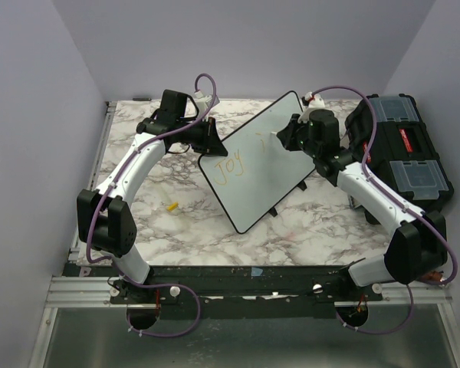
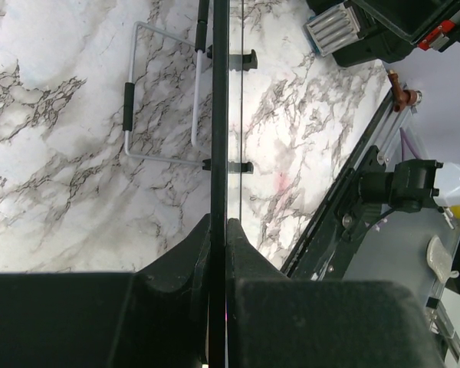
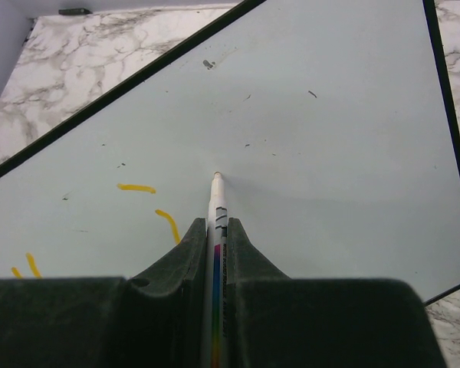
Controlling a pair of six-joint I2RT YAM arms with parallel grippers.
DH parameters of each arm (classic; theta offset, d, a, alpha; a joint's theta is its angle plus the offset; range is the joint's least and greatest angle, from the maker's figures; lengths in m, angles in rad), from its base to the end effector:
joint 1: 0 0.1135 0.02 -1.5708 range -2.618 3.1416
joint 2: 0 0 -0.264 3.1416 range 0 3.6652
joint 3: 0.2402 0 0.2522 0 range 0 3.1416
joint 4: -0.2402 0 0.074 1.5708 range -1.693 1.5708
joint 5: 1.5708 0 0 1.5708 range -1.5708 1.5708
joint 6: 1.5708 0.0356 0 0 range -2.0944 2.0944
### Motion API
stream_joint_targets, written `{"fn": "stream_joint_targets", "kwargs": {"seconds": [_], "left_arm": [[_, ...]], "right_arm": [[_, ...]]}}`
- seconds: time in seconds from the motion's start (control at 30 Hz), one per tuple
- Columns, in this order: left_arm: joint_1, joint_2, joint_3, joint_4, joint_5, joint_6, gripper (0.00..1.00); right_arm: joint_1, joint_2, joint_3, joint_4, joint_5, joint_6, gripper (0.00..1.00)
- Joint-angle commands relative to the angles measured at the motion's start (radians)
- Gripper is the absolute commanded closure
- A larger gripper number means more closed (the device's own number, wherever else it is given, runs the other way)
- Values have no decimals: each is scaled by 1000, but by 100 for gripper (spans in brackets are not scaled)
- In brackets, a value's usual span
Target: Write a sentence on the whiteboard
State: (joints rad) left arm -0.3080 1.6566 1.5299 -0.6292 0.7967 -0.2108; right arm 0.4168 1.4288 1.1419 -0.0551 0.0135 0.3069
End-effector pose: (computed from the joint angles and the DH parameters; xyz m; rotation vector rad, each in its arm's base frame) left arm 0.3403 -0.1350 0.3373 0.5268 2.2673 -1.1852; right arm 0.3091 0.1363 0.3263 -0.0974 1.9390 0.4726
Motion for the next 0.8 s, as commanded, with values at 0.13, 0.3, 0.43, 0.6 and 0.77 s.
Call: {"fn": "stream_joint_targets", "kwargs": {"seconds": [0.13,0.3,0.43,0.6,0.77], "left_arm": [[-1,-39,20,55,-12,33,100],[0,-34,21,58,-11,31,100],[-1,-34,22,59,-10,31,100],[-1,-34,24,59,-10,31,100],[-1,-33,27,56,-13,31,100]], "right_arm": [[-9,34,13,21,-109,-9,99],[-8,33,8,21,-148,-9,99],[-9,29,0,21,-171,-10,99],[-9,25,-14,18,-185,-7,99],[-9,12,-36,11,-184,-6,99]]}}
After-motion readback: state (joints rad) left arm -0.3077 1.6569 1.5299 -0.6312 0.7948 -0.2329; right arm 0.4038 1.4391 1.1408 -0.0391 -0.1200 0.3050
